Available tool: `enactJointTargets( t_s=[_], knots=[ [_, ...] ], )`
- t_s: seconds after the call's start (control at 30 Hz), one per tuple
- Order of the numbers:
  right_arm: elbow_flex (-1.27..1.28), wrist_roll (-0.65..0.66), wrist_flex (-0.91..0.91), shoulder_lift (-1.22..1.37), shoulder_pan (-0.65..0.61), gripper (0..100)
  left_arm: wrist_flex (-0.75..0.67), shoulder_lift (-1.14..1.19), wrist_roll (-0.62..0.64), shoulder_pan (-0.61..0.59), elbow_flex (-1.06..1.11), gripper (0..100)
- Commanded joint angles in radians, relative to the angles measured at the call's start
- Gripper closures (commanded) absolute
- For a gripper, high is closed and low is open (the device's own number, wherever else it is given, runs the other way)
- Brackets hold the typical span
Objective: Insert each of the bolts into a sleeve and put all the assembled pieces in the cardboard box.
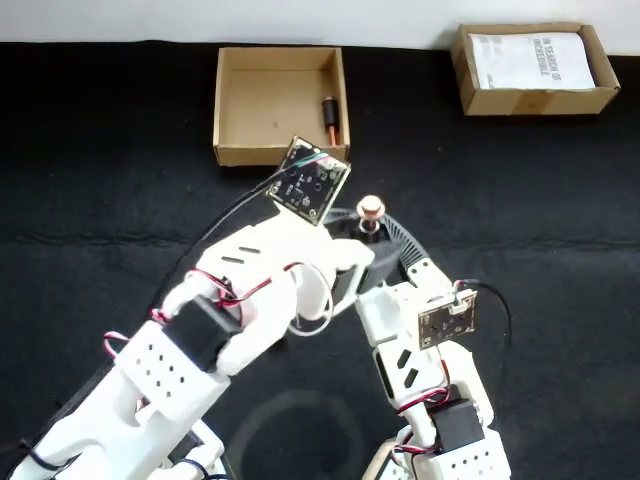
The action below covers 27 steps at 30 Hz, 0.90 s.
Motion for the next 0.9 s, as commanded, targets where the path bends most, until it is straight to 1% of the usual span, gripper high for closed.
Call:
enactJointTargets(
  t_s=[0.0,0.13,0.2,0.3,0.37,0.43,0.63,0.67,0.87],
  knots=[
    [0.108,0.012,-0.021,-0.008,0.013,99.1,0.215,-0.01,0.0,0.002,-0.162,75],
    [0.07,0.014,-0.016,-0.008,0.015,99.1,0.425,-0.021,-0.005,0.002,-0.298,75],
    [0.053,0.041,-0.015,-0.008,0.015,99.1,0.488,-0.05,-0.005,0.002,-0.337,75],
    [0.018,0.089,-0.015,-0.008,0.015,99.1,0.543,-0.13,-0.005,0.002,-0.36,75],
    [-0.021,0.092,-0.005,-0.008,0.027,99.1,0.562,-0.202,-0.006,-0.004,-0.351,75],
    [-0.068,0.094,0.041,-0.008,0.035,99.1,0.569,-0.275,-0.006,-0.056,-0.328,79],
    [-0.323,0.094,0.222,0.024,0.036,99.1,0.566,-0.466,-0.006,-0.249,-0.216,98],
    [-0.367,0.094,0.242,0.056,0.036,99.1,0.566,-0.49,-0.006,-0.278,-0.189,100],
    [-0.707,0.095,0.295,0.389,0.088,99.1,0.559,-0.641,-0.002,-0.429,0.048,98]
  ],
)
